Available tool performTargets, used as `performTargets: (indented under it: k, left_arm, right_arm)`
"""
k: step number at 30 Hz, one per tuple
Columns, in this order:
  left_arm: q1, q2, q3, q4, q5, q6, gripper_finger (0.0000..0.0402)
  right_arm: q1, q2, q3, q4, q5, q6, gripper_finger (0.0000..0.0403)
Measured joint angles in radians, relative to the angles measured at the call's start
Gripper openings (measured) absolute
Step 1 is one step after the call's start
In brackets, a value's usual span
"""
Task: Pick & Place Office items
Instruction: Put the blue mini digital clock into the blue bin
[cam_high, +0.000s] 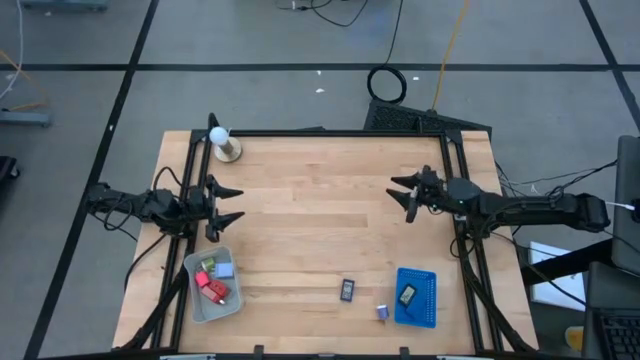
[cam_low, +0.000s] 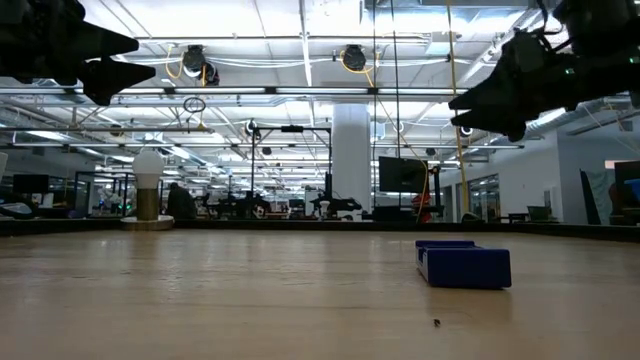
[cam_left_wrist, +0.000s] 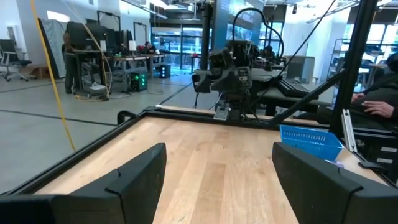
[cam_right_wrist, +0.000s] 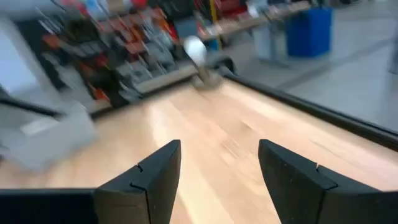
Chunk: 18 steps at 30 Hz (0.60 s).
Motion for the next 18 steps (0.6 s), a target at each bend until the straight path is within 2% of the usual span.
performTargets:
  k: [4,8,11,13,16,18]
  left_arm:
    - [0.000,0.000,0.000,-0.003,0.000,0.000,0.0294]
    - [0.000,0.000,0.000,-0.004,0.000,0.000,0.0294]
    - [0.000,0.000,0.000,-0.004,0.000,0.000,0.0294]
    - [0.000,0.000,0.000,-0.004,0.000,0.000,0.0294]
    - [0.000,0.000,0.000,-0.004,0.000,0.000,0.0294]
    - [0.000,0.000,0.000,-0.004,0.000,0.000,0.0294]
  right_arm:
    - [0.007,0.011,0.147,-0.276,0.098,-0.036,0.0210]
    - [0.055,0.063,0.328,-0.532,0.287,-0.023,0.0210]
    - [0.096,0.127,0.451,-0.701,0.412,0.047,0.0210]
    - [0.122,0.177,0.516,-0.764,0.450,0.086,0.0210]
    - [0.161,0.254,0.592,-0.789,0.446,0.102,0.0210]
    - [0.194,0.310,0.641,-0.814,0.446,0.167,0.0210]
